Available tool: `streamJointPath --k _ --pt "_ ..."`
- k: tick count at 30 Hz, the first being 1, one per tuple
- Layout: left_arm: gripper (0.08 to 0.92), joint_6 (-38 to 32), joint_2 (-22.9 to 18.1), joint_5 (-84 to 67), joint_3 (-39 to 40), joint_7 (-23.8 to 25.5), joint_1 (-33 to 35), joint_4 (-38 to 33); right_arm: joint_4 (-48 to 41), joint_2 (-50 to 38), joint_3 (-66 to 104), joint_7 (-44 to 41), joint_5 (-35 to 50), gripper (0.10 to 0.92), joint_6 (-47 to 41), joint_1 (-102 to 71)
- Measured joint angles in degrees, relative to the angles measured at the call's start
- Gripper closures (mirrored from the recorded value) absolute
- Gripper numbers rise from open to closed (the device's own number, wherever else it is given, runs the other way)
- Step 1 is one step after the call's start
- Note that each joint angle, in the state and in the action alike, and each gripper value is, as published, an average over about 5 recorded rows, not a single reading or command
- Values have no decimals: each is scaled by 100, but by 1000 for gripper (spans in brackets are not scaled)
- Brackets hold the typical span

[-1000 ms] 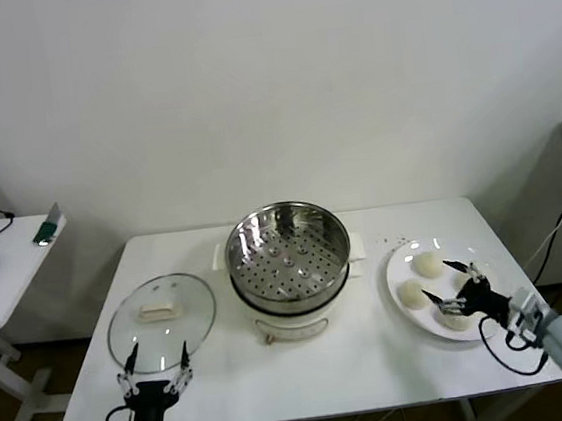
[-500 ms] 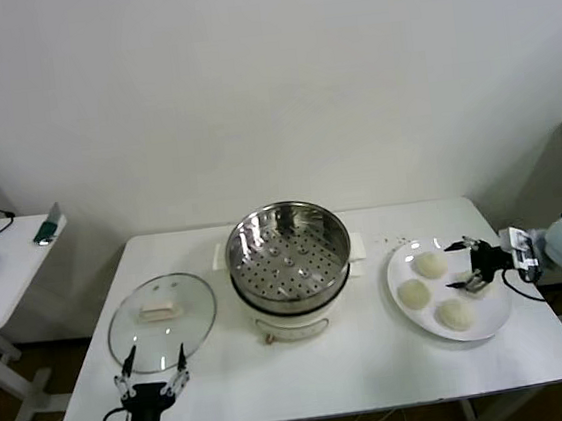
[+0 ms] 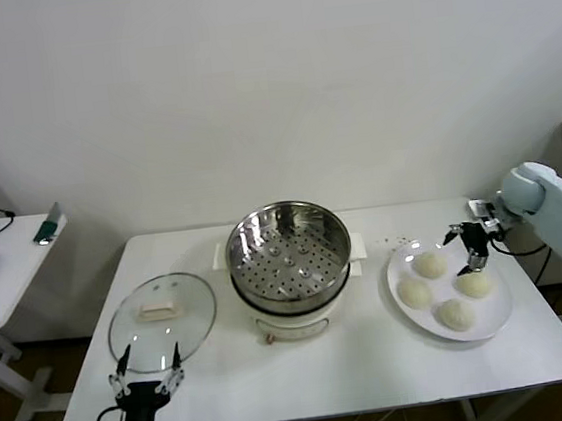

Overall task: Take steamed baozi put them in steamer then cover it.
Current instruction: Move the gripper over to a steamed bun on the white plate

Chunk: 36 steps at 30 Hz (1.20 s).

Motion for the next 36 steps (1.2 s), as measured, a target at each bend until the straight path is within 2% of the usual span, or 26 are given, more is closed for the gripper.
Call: streamJointPath --k 14,32,36 --pt "177 47 16 -17 -14 -4 -55 30 -1353 1090 -430 -24 -533 203 253 291" --pt "177 52 17 -12 -24 -5 -38 43 -2202 1795 -29 120 -1187 204 495 97" --pt "177 54 16 -7 -24 -6 -43 37 -2297 1845 41 117 -1316 225 529 80"
